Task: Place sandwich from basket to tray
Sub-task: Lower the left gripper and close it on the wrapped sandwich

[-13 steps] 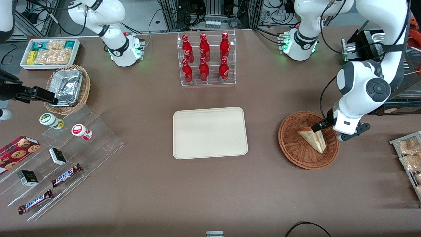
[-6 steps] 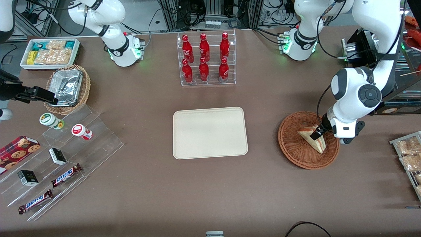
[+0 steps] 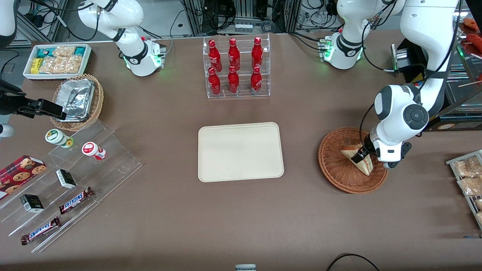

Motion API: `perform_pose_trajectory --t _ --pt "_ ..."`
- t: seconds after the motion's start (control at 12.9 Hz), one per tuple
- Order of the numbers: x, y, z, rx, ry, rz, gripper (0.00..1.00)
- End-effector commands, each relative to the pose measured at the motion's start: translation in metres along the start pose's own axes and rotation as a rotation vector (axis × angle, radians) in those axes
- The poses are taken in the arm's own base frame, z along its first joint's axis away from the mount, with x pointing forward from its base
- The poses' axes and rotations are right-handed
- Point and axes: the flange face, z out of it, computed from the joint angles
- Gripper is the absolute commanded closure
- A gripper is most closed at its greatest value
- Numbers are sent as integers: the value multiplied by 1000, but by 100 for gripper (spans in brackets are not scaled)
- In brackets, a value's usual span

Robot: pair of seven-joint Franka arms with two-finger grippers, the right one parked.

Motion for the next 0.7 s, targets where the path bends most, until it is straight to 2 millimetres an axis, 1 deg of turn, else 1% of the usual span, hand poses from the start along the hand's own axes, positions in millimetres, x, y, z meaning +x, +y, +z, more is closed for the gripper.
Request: perform_pose_trajectory --t 0.0,0.08,0.16,0.23,0.31,0.47,0.54,0.62 --pt "2 0 6 -8 -6 -28 35" --pt "1 -1 6 -4 -10 -29 72" --pt "1 -1 4 -1 -11 -32 92" --pt "0 -2 2 6 -17 -30 100" --pt "-2 -2 1 14 -24 -27 100" --pt "-4 -1 -10 31 -36 -7 100" --pt "-4 4 -20 42 -42 4 100" --pt "-10 15 -30 64 -55 29 100"
